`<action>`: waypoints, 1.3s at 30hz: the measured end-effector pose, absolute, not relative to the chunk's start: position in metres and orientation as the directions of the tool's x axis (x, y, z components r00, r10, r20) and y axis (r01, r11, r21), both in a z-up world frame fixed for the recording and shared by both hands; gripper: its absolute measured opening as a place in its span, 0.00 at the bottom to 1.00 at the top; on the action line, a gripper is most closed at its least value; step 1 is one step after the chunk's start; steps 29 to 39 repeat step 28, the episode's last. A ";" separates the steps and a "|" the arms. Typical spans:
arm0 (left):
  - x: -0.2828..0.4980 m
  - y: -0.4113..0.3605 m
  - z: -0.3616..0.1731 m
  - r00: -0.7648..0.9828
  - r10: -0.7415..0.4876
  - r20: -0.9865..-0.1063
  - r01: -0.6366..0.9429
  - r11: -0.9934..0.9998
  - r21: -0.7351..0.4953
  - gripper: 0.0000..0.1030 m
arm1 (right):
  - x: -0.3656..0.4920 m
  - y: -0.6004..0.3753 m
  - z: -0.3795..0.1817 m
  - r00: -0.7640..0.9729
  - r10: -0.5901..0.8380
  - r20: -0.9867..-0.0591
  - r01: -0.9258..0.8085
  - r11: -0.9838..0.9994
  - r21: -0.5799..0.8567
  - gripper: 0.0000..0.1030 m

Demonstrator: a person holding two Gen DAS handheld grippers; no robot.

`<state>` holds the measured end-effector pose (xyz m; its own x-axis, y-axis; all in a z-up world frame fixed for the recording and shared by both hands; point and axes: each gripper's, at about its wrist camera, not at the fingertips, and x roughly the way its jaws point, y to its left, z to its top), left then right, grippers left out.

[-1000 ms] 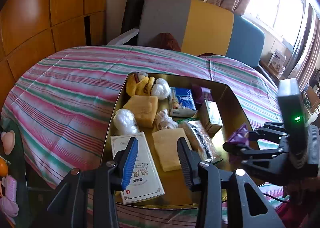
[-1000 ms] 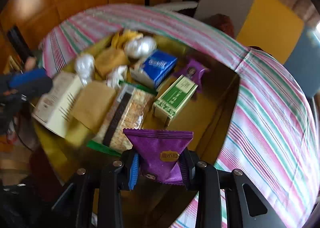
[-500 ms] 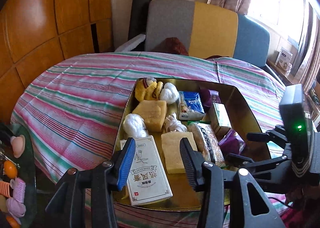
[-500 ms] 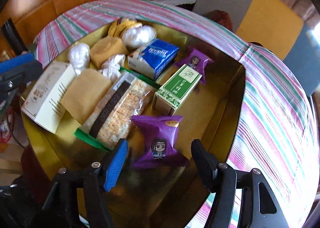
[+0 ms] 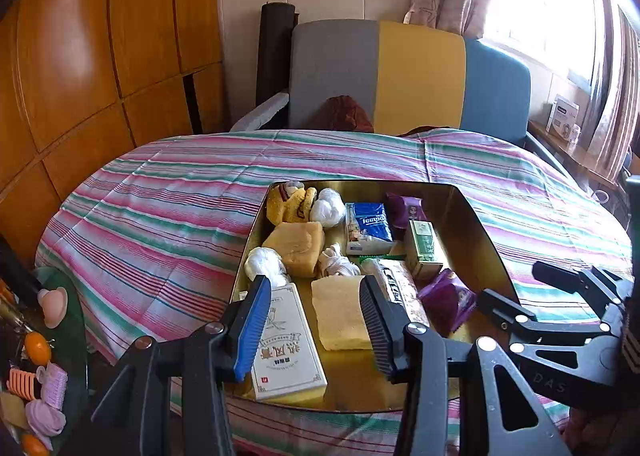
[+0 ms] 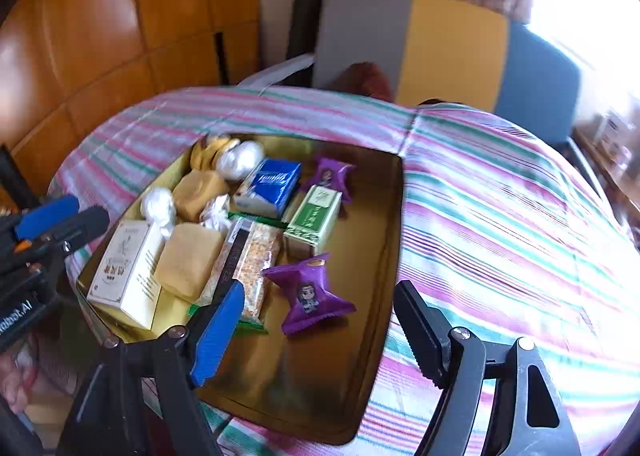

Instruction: Organize objects

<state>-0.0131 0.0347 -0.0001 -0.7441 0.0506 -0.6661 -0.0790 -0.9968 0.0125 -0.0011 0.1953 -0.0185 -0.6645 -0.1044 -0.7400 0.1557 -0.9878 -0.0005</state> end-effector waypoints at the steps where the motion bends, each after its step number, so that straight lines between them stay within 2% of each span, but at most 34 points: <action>1: -0.011 0.036 0.000 -0.746 0.040 -0.665 -0.070 -0.997 0.019 0.52 | 0.003 0.196 -0.017 -0.675 -0.095 -0.732 0.136 -0.991 0.003 0.76; 2: -0.008 0.037 0.000 -0.747 0.029 -0.664 -0.062 -0.998 0.026 0.56 | 0.007 0.197 -0.016 -0.683 -0.090 -0.725 0.121 -0.993 0.009 0.76; 11: 0.006 0.043 0.002 -0.754 0.051 -0.655 -0.087 -0.996 0.023 0.56 | 0.023 0.209 -0.007 -0.730 -0.061 -0.681 0.029 -0.998 0.059 0.77; 39: 0.006 0.038 0.001 -0.762 0.055 -0.645 -0.075 -0.997 0.005 0.54 | 0.022 0.197 -0.012 -0.719 -0.073 -0.691 0.057 -0.997 0.045 0.80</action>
